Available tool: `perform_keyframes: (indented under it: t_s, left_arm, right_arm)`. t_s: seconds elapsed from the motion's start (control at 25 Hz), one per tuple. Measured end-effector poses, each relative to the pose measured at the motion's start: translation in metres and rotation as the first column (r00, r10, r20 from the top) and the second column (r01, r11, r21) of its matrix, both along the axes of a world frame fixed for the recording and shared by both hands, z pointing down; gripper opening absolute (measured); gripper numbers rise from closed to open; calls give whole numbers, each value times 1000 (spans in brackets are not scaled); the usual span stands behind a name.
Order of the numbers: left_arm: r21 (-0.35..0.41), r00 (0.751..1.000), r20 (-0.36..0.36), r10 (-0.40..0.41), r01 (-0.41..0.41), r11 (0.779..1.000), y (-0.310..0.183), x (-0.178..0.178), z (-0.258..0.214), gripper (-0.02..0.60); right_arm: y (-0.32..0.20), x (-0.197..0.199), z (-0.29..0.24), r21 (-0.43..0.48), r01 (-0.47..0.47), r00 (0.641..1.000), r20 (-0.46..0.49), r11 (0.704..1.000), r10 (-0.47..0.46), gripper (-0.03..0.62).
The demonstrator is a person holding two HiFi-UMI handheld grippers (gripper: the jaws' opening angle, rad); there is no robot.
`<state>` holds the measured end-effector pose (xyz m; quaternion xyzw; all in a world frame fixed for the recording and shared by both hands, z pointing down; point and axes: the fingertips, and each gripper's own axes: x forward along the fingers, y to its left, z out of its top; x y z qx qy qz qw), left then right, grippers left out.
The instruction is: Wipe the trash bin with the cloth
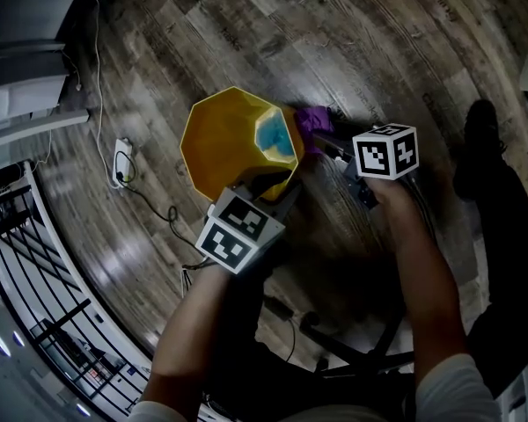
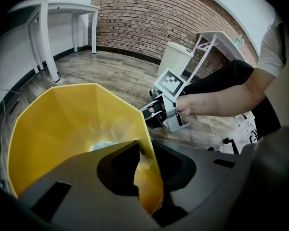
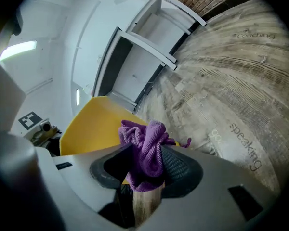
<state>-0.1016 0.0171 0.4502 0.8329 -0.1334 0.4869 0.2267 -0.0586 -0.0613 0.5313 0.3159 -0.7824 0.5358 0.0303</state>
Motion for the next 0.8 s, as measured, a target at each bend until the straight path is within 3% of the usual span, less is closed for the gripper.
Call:
perform_keyframes:
  t_s: [0.36,0.8]
  left_arm:
    - [3,1000,-3,-4,4,1000,-1,2,0,71]
    - [3,1000,-11,-20,20,1000,0,2,0,71]
  right_arm:
    - [-2,-5,95,-153,13,977,-211,988,-45,175]
    - [-5,-10,148,-208,9,916,-390,978,-91,172]
